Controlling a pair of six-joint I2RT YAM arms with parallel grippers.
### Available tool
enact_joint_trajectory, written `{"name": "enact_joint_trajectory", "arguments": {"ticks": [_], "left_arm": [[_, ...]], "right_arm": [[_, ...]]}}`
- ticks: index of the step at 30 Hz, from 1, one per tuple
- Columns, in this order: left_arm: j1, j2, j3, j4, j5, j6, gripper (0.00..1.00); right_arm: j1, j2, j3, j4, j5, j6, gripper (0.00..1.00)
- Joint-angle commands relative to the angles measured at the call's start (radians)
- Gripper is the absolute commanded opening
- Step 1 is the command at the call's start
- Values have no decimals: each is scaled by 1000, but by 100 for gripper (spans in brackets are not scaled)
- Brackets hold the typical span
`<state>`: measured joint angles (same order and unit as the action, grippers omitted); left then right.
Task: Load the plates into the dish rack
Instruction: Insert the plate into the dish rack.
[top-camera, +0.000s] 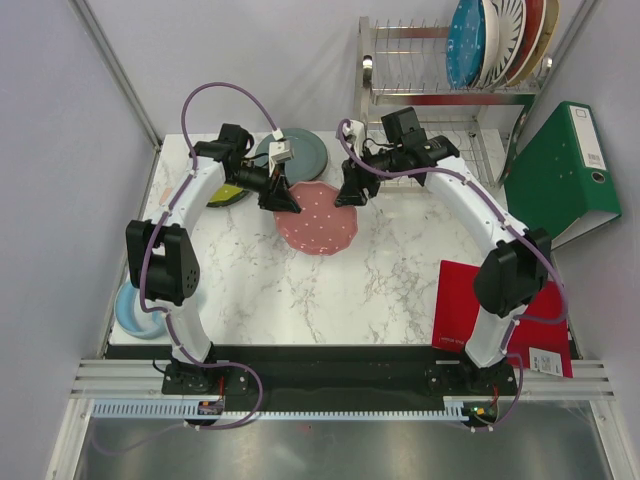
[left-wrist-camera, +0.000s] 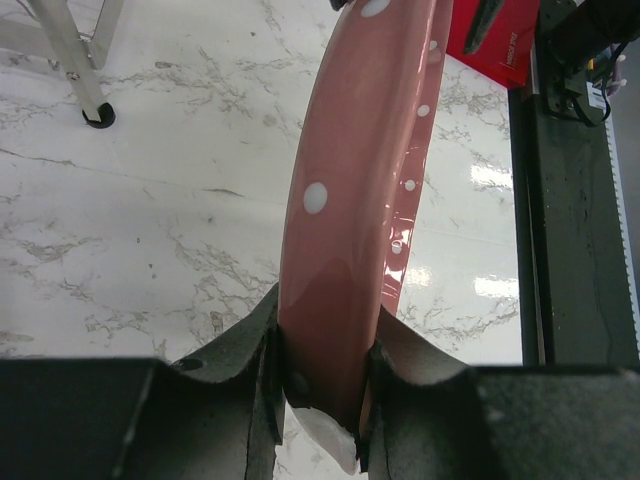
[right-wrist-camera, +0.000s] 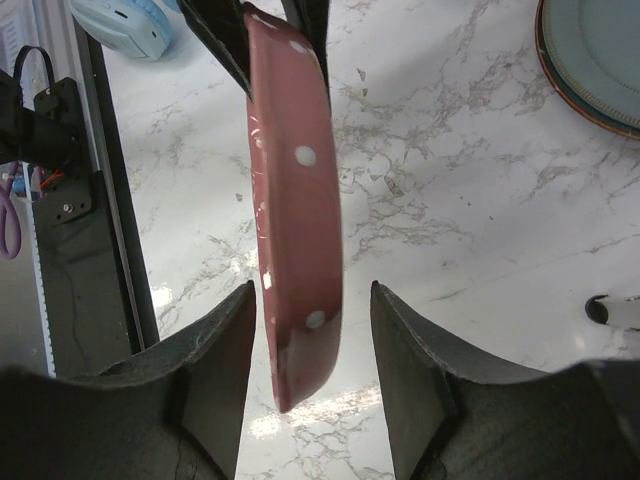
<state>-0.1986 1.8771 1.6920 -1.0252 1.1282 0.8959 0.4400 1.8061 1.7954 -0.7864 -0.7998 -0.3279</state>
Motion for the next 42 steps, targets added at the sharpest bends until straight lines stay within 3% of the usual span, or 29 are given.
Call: {"name": "enact_joint_trajectory", "arguments": {"ticks": [1,6,10,14,20,21,22,24,25,27,28,29,30,32,33,34,37,42], "left_arm": [[-2,-55,67,-6,148,3,2],[-4,-56,74,-19,150,2,2],[-4,-42,89,-24,156,-8,2],[-4,-29,110,-24,168,-15,2],[-4,-15,121,-23,171,-20,2],[-4,-15,121,-24,173,-22,2],[-4,-13,120,-24,171,-22,2],[-4,-10,118,-24,166,-20,2],[-4,-9,120,-24,165,-20,2],[-4,-4,120,-26,153,-20,2],[-4,-3,121,-26,145,-22,2],[-4,2,123,-24,121,-23,5],[-4,5,124,-13,102,-40,18],[-1,4,124,13,33,-80,29],[2,-7,123,34,15,-93,43],[8,-21,107,56,-2,-107,47],[40,-76,54,152,-27,-149,52],[60,-64,60,178,34,-172,45]], "right_arm": [[-23,39,4,-11,-79,-2,56],[-44,50,4,-42,-127,-62,56],[-43,52,10,-59,-165,-108,41],[-43,59,21,-96,-176,-141,47],[-40,79,41,-106,-191,-142,47],[-40,82,44,-105,-191,-142,43],[-41,85,51,-105,-194,-140,31],[-40,90,56,-102,-194,-137,20],[-41,90,61,-102,-193,-135,10],[-41,88,65,-100,-187,-134,0],[-41,87,68,-100,-184,-129,0],[-43,78,74,-100,-176,-128,0],[-46,73,76,-100,-165,-126,0],[-50,58,93,-99,-154,-108,0],[-60,52,102,-99,-144,-99,0],[-66,41,125,-97,-138,-77,0],[-90,12,159,-73,-111,-31,0],[-100,-27,145,1,-84,56,0]]}}
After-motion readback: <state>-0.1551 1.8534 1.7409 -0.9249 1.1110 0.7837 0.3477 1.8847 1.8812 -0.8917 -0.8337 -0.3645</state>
